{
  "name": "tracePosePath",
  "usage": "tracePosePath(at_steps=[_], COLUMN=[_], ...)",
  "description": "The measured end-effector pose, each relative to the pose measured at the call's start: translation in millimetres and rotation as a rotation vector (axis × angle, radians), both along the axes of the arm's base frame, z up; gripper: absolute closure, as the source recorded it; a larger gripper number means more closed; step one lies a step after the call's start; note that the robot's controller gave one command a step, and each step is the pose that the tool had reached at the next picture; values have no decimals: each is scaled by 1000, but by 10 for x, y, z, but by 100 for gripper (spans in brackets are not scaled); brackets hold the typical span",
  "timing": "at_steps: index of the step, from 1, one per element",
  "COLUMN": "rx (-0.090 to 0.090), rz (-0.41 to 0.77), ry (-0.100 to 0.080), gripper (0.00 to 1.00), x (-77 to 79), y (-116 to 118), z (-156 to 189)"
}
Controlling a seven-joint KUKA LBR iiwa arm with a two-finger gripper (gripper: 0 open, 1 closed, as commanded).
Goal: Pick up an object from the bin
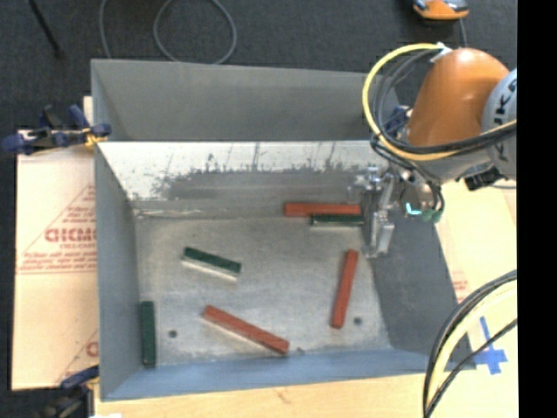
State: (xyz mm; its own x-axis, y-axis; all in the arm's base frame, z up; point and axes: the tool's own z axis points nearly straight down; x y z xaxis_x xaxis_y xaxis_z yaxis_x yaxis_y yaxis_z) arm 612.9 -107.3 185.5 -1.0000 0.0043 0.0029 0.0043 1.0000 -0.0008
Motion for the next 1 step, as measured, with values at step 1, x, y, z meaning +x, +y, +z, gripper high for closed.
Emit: tracePosePath(at_steps=[1], rx=[0], rz=[122], ry=[1], gripper=[0], x=[-394], y=[-314], z=[-1097])
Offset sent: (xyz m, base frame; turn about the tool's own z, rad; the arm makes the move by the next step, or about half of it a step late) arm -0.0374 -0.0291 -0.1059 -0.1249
